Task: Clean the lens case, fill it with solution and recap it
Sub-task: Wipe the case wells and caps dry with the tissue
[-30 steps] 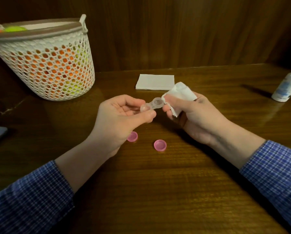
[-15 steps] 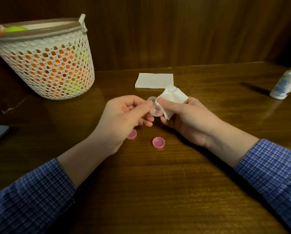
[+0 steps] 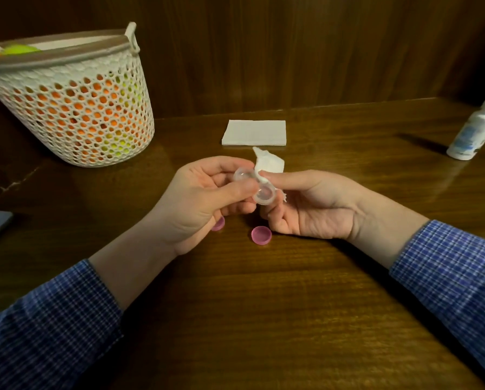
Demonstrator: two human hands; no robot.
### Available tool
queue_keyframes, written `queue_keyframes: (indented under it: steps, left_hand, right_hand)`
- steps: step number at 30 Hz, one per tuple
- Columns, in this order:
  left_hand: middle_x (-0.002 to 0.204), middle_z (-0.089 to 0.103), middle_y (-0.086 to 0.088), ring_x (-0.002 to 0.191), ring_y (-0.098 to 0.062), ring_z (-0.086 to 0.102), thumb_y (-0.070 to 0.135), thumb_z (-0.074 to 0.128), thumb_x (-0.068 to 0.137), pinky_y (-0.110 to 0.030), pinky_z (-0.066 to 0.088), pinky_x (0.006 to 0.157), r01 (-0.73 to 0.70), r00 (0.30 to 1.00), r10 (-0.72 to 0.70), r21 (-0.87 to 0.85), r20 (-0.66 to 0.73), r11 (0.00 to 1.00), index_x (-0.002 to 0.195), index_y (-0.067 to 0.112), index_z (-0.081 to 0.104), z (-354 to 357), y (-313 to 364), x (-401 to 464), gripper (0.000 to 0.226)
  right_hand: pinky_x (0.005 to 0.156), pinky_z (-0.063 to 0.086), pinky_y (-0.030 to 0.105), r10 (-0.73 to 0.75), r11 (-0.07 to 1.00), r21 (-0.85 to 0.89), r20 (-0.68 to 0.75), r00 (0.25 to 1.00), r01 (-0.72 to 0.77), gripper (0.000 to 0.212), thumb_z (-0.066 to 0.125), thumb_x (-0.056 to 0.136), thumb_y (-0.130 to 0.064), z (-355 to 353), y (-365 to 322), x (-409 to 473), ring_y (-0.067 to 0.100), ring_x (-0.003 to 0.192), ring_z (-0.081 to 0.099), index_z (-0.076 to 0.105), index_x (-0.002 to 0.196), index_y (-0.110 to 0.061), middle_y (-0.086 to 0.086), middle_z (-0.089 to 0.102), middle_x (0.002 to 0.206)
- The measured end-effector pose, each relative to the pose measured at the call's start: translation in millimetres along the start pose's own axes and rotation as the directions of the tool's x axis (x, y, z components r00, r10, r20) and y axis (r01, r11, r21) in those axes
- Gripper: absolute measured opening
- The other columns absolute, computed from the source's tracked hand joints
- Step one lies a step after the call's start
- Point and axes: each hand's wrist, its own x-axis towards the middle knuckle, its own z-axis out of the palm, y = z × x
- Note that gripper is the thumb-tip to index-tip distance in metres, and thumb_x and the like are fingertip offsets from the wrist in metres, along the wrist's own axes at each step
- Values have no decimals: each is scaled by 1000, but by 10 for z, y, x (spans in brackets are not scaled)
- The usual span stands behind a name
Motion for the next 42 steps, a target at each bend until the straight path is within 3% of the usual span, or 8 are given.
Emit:
queue_keyframes:
  steps: [6, 9, 12, 15, 25, 35, 39, 42]
  left_hand:
    - [78, 74, -1, 67, -9, 72, 20, 81, 64, -17, 58, 61, -43, 992, 21, -171, -124, 984, 98, 12, 76, -28, 4, 38, 35]
    - [76, 75, -3, 66, -10, 73, 18, 79, 63, -18, 58, 60, -21, 980, -20, -206, -197, 978, 101, 9, 72, -10, 9, 44, 39]
    - [79, 76, -6, 67, -11, 74, 18, 81, 60, -19, 59, 59, -4, 973, -49, -226, -226, 974, 99, 7, 71, 19, -4, 43, 41]
    - [81, 76, -8, 69, -13, 75, 16, 80, 64, -20, 59, 61, 13, 973, -65, -230, -222, 973, 101, 6, 69, 28, -18, 40, 40]
    - [88, 80, -10, 79, -20, 79, 31, 86, 51, -24, 62, 67, -77, 965, 85, 41, -250, 996, 100, 8, 71, 6, -13, 21, 56]
    - [89, 80, -12, 79, -21, 79, 29, 89, 56, -24, 62, 67, -66, 988, 77, 86, -133, 994, 93, 14, 77, -103, 5, 53, 42]
    - [89, 80, -3, 79, -18, 78, 21, 88, 72, -28, 64, 65, -122, 962, 225, 493, -156, 861, 101, 14, 76, -97, -49, 94, 32]
    - [82, 73, 6, 65, -17, 72, 28, 88, 76, -28, 61, 53, -66, 957, 236, 668, -168, 741, 100, 25, 76, -62, -92, 99, 27]
  right_hand:
    - [61, 59, 22, -135, 982, 127, -73, 988, 143, 32, 76, 79, -4, 67, 69, 8, 10, 65, 67, 64, 108, -7, 6, 66, 84]
    - [61, 60, 23, -378, 925, -129, -202, 904, 358, 29, 79, 77, -5, 114, 121, 39, 11, 66, 69, 68, 104, -9, 7, 70, 84]
    - [70, 58, 25, -701, 609, -634, -150, 697, 477, 31, 78, 87, -11, 79, 123, 25, 12, 73, 70, 67, 116, -10, 0, 74, 88]
    - [72, 59, 24, -814, 357, -827, -46, 579, 435, 29, 78, 89, -16, 41, 118, -15, 12, 77, 73, 68, 116, -15, -4, 76, 92]
    - [68, 59, 20, -847, 162, -949, 7, 532, 271, 20, 82, 84, -35, 75, 150, -12, 8, 82, 75, 69, 98, -32, -13, 76, 90]
    - [72, 55, 21, -716, 423, -857, -116, 689, 295, 14, 75, 92, -19, -16, -5, -98, 10, 73, 71, 73, 103, -12, -2, 76, 78]
    - [64, 55, 21, -594, 625, -738, -237, 769, 255, 23, 75, 91, -15, -97, -121, -106, 8, 67, 67, 67, 113, -9, -2, 73, 74]
    - [62, 58, 22, -576, 701, -692, -410, 707, 170, 32, 82, 84, -14, -204, -226, -90, 7, 63, 70, 65, 111, -18, -3, 78, 73]
